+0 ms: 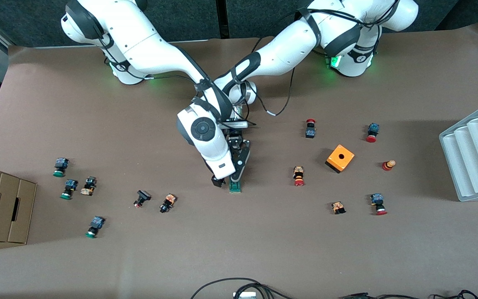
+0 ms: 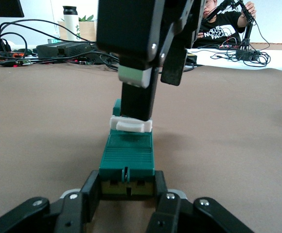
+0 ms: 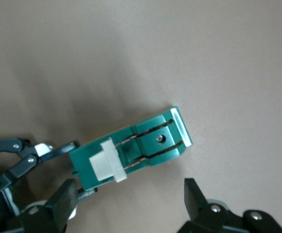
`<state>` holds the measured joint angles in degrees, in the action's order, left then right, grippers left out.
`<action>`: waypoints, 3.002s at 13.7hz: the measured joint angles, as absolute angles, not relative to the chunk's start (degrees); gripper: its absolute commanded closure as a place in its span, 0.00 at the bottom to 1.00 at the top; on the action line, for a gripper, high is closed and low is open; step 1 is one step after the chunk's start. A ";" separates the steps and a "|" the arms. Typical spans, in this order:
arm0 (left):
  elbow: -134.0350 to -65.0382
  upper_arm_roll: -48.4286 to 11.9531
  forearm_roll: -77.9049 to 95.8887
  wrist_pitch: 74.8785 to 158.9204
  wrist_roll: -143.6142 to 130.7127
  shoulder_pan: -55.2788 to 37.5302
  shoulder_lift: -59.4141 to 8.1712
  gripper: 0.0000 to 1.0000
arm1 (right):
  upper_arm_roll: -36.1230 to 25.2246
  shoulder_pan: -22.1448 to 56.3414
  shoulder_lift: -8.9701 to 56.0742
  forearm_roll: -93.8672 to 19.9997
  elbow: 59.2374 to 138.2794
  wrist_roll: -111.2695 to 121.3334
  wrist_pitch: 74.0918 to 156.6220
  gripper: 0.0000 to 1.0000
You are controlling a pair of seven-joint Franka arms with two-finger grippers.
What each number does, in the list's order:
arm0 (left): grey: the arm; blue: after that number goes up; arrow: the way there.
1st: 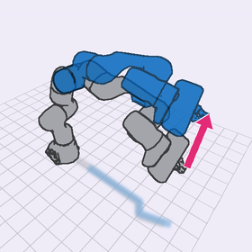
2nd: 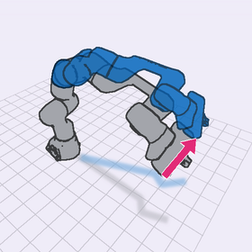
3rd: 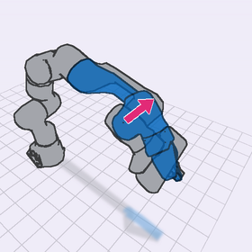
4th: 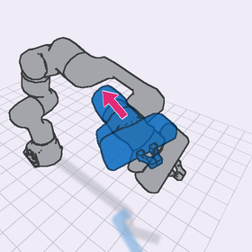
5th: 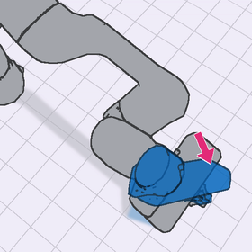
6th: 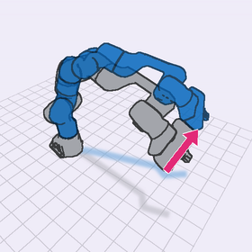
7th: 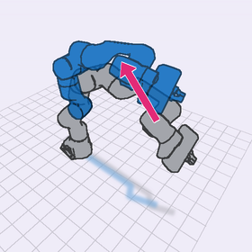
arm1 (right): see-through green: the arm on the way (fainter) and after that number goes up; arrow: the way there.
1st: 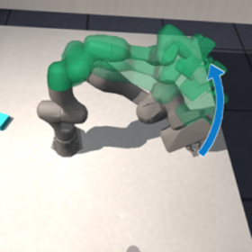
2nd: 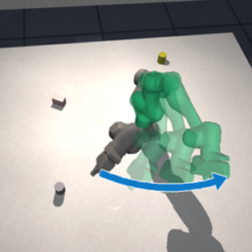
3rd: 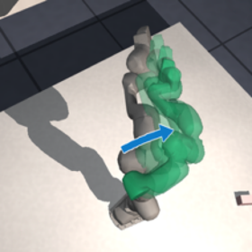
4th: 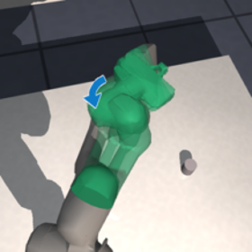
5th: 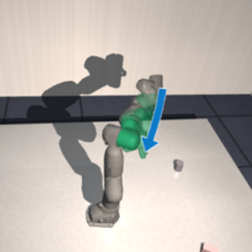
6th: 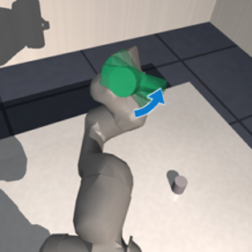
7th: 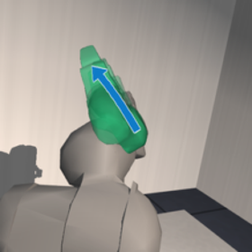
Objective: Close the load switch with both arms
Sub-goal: 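Grasp the white lever with the right gripper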
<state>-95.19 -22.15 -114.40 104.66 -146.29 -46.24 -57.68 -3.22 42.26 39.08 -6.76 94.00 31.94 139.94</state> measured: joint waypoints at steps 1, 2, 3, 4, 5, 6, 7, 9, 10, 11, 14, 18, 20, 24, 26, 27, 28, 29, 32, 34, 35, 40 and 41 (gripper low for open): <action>-95.19 -22.15 -114.41 104.66 -146.29 -46.24 -57.68 0.67 | -3.22 42.42 39.18 -6.75 94.00 31.94 139.95 0.02; -95.19 -22.15 -114.41 104.66 -146.29 -46.24 -57.68 0.67 | -3.22 42.50 39.31 -6.74 94.00 31.95 140.02 0.02; -95.19 -22.15 -114.41 104.66 -146.29 -46.24 -57.68 0.67 | -3.22 42.52 39.44 -6.71 94.00 32.03 140.27 0.02; -95.19 -22.15 -114.41 104.66 -146.29 -46.24 -57.68 0.67 | -3.23 42.52 39.59 -6.69 93.99 32.32 140.66 0.02; -95.19 -22.15 -114.41 104.66 -146.29 -46.24 -57.68 0.67 | -3.25 42.52 39.83 -6.69 93.99 32.65 140.93 0.02; -95.19 -22.15 -114.41 104.66 -146.29 -46.24 -57.68 0.67 | -3.27 42.52 40.10 -6.68 94.00 32.81 141.16 0.02; -95.19 -22.15 -114.41 104.66 -146.29 -46.24 -57.68 0.67 | -3.28 42.52 40.32 -6.68 93.99 32.89 141.51 0.02; -95.19 -22.15 -114.41 104.66 -146.29 -46.24 -57.68 0.67 | -3.28 42.52 40.70 -6.68 93.99 33.11 142.18 0.02; -95.19 -22.15 -114.41 104.66 -146.29 -46.24 -57.68 0.67 | -3.28 42.52 40.77 -6.68 93.99 33.22 142.31 0.02; -95.19 -22.15 -114.41 104.66 -146.29 -46.24 -57.68 0.67 | -3.28 42.53 40.78 -6.67 93.99 33.50 142.40 0.02; -95.19 -22.15 -114.41 104.66 -146.29 -46.24 -57.68 0.67 | -3.28 42.59 40.78 -6.67 93.99 34.96 142.50 0.02; -95.19 -22.15 -114.41 104.66 -146.29 -46.24 -57.68 0.67 | -3.28 42.83 40.78 -6.67 93.99 35.35 142.60 0.02; -95.19 -22.15 -114.41 104.66 -146.29 -46.24 -57.68 0.67 | -3.28 43.23 40.78 -6.67 93.99 35.36 143.03 0.02; -95.19 -22.15 -114.41 104.66 -146.29 -46.25 -57.68 0.67 | -3.31 44.18 40.90 -6.67 93.99 35.40 143.68 0.02; -95.19 -22.15 -114.41 104.66 -146.29 -46.25 -57.68 0.67 | -3.38 44.47 41.10 -6.66 93.99 35.43 143.88 0.03; -95.19 -22.15 -114.41 104.66 -146.29 -46.24 -57.68 0.67 | -3.39 44.50 41.26 -6.63 93.99 35.87 144.01 0.03; -95.19 -22.15 -114.41 104.66 -146.29 -46.25 -57.68 0.67 | -3.41 44.50 41.43 -6.60 93.99 36.93 144.13 0.03; -95.19 -22.15 -114.41 104.66 -146.29 -46.24 -57.68 0.67 | -3.47 44.50 41.54 -6.60 93.99 38.25 144.26 0.03; -95.19 -22.15 -114.41 104.66 -146.29 -46.25 -57.68 0.67 | -3.56 44.50 41.55 -6.60 93.98 39.67 144.29 0.03; -95.19 -22.15 -114.41 104.66 -146.29 -46.25 -57.68 0.67 | -3.58 44.50 41.55 -6.60 93.97 39.87 144.31 0.04; -95.19 -22.15 -114.41 104.66 -146.29 -46.25 -57.68 0.67 | -3.60 44.50 41.55 -6.60 93.97 39.94 144.31 0.04; -95.19 -22.15 -114.41 104.66 -146.29 -46.25 -57.68 0.67 | -3.69 44.50 41.55 -6.59 93.88 40.72 144.64 0.10; -95.19 -22.15 -114.42 104.66 -146.29 -46.25 -57.68 0.67 | -3.72 44.50 41.55 -6.59 93.70 41.34 144.72 0.10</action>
